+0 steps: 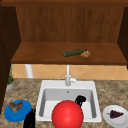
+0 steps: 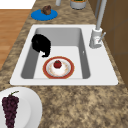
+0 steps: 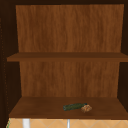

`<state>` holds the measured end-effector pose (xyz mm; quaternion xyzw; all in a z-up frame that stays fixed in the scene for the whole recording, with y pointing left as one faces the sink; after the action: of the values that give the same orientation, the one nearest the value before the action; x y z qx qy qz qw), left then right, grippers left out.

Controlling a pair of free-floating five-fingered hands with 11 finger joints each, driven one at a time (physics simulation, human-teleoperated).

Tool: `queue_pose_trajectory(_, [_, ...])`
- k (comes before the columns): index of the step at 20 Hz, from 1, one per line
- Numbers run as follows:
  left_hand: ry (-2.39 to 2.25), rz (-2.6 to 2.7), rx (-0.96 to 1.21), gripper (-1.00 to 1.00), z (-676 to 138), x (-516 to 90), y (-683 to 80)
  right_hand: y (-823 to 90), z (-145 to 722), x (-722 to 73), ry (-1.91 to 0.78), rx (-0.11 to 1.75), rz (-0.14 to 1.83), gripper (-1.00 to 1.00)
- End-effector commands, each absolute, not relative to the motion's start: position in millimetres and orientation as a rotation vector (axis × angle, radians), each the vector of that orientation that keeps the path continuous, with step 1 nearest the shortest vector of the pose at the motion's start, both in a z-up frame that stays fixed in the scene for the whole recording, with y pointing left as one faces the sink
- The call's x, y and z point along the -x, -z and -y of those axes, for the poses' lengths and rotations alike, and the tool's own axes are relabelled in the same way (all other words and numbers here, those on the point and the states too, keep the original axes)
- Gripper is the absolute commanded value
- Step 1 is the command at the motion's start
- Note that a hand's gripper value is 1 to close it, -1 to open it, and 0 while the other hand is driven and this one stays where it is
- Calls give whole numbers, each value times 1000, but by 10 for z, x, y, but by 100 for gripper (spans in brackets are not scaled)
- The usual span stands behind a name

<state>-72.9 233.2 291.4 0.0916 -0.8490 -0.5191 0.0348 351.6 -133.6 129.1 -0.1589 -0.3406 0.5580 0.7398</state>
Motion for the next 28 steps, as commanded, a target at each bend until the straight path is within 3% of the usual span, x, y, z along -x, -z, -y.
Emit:
queue_pose_trajectory(1, [1715, 2591, -191, -100, -2351, 585, -2645, -1291, 1336, -3516, -1224, 349, 747, 0])
queue_pose_trajectory(15, [1700, 2504, -199, -100, -2599, -452, -1883, -1291, 1336, -3516, -1223, 349, 747, 0])
queue_pose_trajectory(24, [1615, 2568, -238, -100, -2577, -450, -1756, -1291, 1336, -3516, -1223, 349, 747, 0])
queue_pose_trajectory(25, [1622, 2569, -243, 0, -2574, -450, -1762, -1291, 1336, -3516, -1225, 348, 748, -100])
queue_pose_trajectory(28, [1638, 2568, -256, 0, -2578, -449, -1761, -1292, 1201, -3506, -1260, 341, 742, -100])
